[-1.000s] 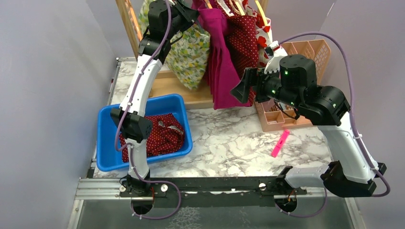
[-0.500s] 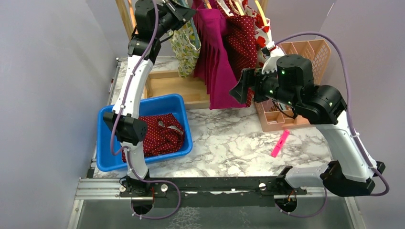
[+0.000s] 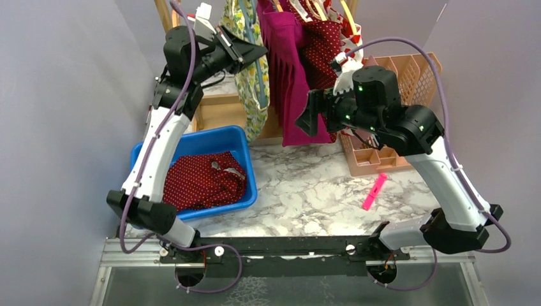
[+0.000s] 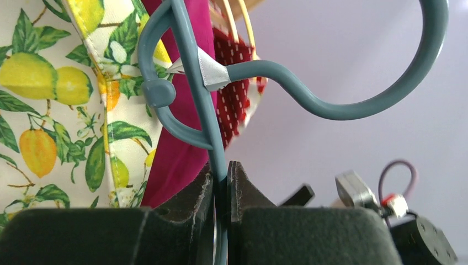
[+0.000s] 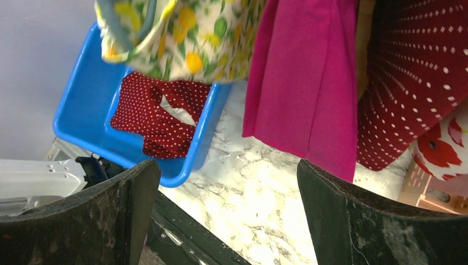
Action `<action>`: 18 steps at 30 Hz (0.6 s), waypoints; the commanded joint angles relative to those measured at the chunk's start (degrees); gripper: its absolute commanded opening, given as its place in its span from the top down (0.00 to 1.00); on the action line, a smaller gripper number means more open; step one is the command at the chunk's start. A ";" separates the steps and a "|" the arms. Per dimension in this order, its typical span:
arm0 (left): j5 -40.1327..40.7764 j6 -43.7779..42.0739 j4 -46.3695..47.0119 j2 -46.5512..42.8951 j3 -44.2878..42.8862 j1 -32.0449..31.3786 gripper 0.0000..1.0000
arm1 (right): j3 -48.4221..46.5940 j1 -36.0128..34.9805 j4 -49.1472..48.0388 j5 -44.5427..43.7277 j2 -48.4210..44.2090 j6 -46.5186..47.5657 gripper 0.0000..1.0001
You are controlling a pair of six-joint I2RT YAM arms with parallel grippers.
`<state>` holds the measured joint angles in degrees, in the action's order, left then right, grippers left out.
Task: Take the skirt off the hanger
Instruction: Pick up the hanger from the clothesline.
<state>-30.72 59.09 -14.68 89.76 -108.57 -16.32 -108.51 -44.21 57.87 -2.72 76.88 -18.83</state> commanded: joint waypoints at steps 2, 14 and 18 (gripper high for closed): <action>-0.83 -1.75 5.98 -10.13 6.43 -1.39 1.00 | -6.54 -0.09 -0.47 6.74 3.56 1.52 0.00; 31.41 -3.32 9.59 -20.92 21.91 -23.53 1.00 | -4.69 -0.18 -16.21 20.87 6.73 -1.46 0.17; 36.96 -3.32 7.54 -22.64 22.92 -26.71 1.00 | -6.88 -0.18 -12.08 16.17 10.96 -0.76 0.44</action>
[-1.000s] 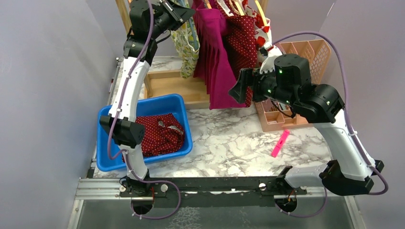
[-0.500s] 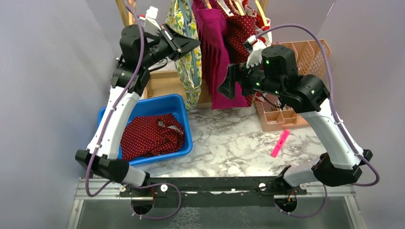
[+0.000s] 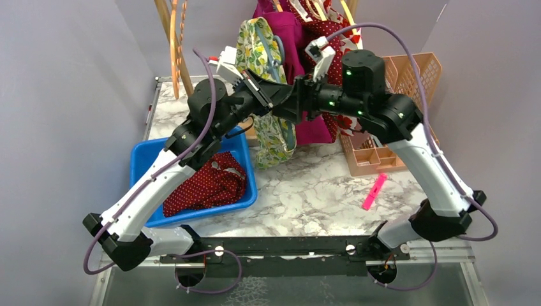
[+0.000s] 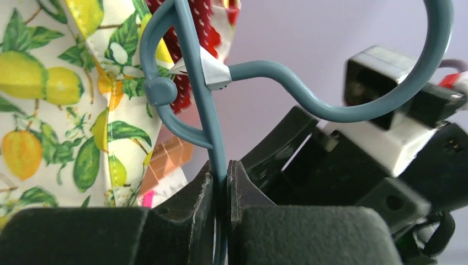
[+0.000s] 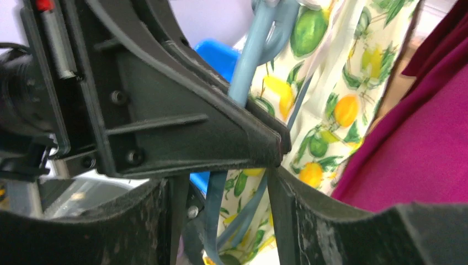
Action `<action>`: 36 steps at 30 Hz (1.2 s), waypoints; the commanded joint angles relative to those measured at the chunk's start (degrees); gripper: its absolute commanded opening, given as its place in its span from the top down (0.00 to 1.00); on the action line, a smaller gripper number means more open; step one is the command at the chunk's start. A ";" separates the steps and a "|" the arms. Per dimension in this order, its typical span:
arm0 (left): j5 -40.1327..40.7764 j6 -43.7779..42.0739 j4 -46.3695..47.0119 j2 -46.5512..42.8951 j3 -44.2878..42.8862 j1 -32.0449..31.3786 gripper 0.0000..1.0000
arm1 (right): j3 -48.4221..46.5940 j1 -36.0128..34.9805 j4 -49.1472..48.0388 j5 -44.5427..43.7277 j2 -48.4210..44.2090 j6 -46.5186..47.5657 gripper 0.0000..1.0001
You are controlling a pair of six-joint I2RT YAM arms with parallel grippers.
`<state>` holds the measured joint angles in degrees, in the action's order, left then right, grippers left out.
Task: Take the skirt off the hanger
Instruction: Pick up the hanger from the clothesline, then remove the skirt from the hanger.
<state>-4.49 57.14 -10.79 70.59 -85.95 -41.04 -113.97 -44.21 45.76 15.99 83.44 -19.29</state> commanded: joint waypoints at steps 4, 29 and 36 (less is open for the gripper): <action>11.03 0.22 3.76 -3.96 1.77 -2.27 1.00 | 3.05 -0.18 -1.44 -2.05 2.45 0.77 0.57; 15.42 -15.79 -23.91 -0.89 -10.98 -2.39 0.31 | 18.73 -0.18 1.46 0.50 -11.59 3.09 0.99; 14.39 -13.43 -27.77 1.79 -12.19 3.23 0.28 | 16.77 -0.18 4.97 4.53 -14.08 2.76 0.99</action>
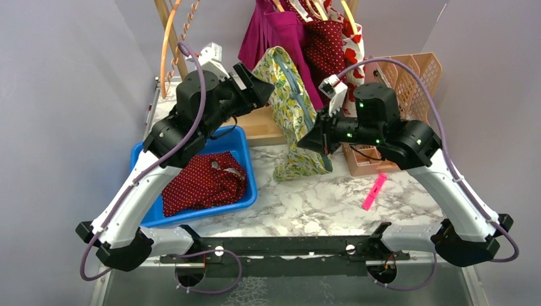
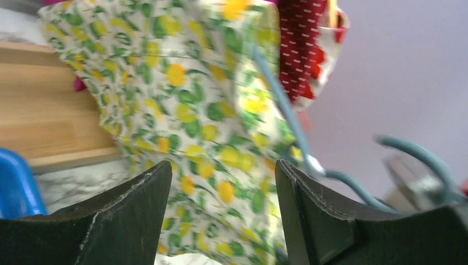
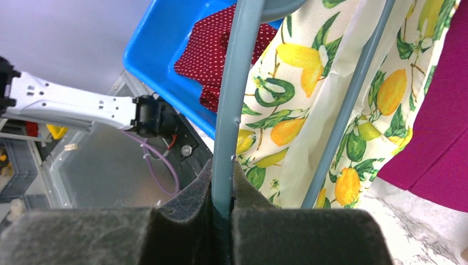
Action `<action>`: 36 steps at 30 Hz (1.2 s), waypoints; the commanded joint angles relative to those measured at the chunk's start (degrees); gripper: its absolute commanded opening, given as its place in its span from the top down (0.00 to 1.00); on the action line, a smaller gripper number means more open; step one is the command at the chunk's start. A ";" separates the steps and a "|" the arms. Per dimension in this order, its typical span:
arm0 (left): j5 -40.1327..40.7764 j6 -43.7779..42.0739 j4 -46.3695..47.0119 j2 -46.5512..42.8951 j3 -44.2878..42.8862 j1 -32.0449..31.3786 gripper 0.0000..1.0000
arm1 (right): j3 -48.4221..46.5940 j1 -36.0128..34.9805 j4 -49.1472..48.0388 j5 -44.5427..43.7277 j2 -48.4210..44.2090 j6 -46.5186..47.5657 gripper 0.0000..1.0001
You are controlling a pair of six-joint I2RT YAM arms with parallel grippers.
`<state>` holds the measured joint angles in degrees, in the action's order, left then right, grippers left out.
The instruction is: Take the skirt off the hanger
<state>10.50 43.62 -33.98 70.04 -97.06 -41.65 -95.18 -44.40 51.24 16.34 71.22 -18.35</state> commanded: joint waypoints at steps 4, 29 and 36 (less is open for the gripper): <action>-10.86 -1.77 -2.78 7.38 -5.41 8.46 0.28 | -0.05 0.02 0.05 4.31 -3.52 2.30 0.99; -8.55 -2.11 1.18 13.48 -9.22 10.95 0.83 | 3.76 0.02 4.21 11.14 -7.48 8.63 0.99; -1.96 -7.04 -0.31 13.85 -9.46 11.82 1.00 | 8.12 0.02 6.03 19.62 -12.16 13.39 0.99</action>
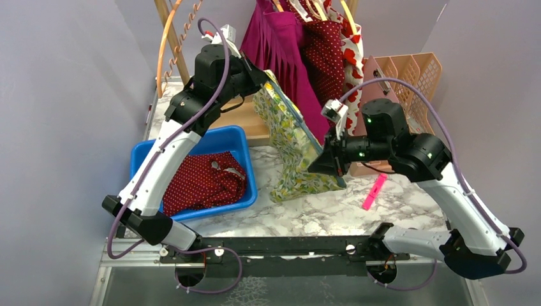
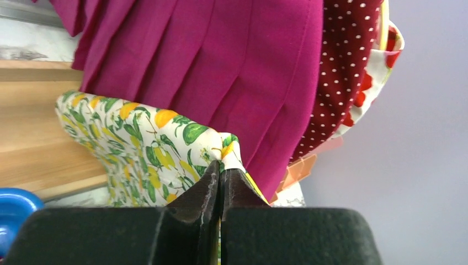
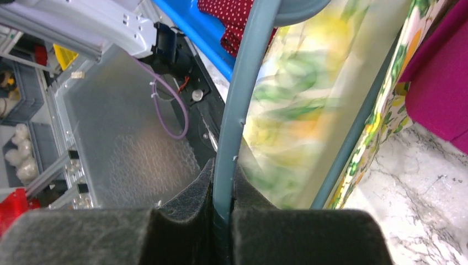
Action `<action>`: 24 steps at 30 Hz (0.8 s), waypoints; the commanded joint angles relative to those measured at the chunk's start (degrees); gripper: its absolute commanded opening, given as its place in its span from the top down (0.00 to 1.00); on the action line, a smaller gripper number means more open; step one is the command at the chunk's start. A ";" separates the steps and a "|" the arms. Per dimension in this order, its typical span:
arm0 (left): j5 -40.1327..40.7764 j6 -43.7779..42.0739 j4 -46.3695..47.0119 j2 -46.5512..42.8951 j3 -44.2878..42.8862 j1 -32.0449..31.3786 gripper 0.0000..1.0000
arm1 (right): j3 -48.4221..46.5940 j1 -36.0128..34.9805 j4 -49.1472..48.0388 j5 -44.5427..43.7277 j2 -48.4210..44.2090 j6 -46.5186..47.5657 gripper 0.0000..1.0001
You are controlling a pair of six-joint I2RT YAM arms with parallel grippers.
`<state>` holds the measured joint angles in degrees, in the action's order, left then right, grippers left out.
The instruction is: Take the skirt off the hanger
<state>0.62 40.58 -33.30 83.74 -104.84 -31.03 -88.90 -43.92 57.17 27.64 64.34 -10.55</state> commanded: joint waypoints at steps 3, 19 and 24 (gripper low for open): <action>10.27 -5.67 -1.68 1.23 -2.19 2.39 1.00 | 4.81 -0.46 -4.25 9.68 -10.27 5.62 0.99; 1.80 -4.45 -13.14 7.63 -8.65 13.52 1.00 | 3.81 -0.46 -9.58 5.47 -14.73 3.20 0.99; -10.40 -5.06 -5.01 3.88 -3.66 13.80 1.00 | 7.65 -0.46 -12.43 -0.67 -16.34 -1.28 0.99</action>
<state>-12.75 38.06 -47.59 89.06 -111.63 -22.81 -81.38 -43.20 49.67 25.56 55.57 -10.31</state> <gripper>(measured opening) 0.017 0.088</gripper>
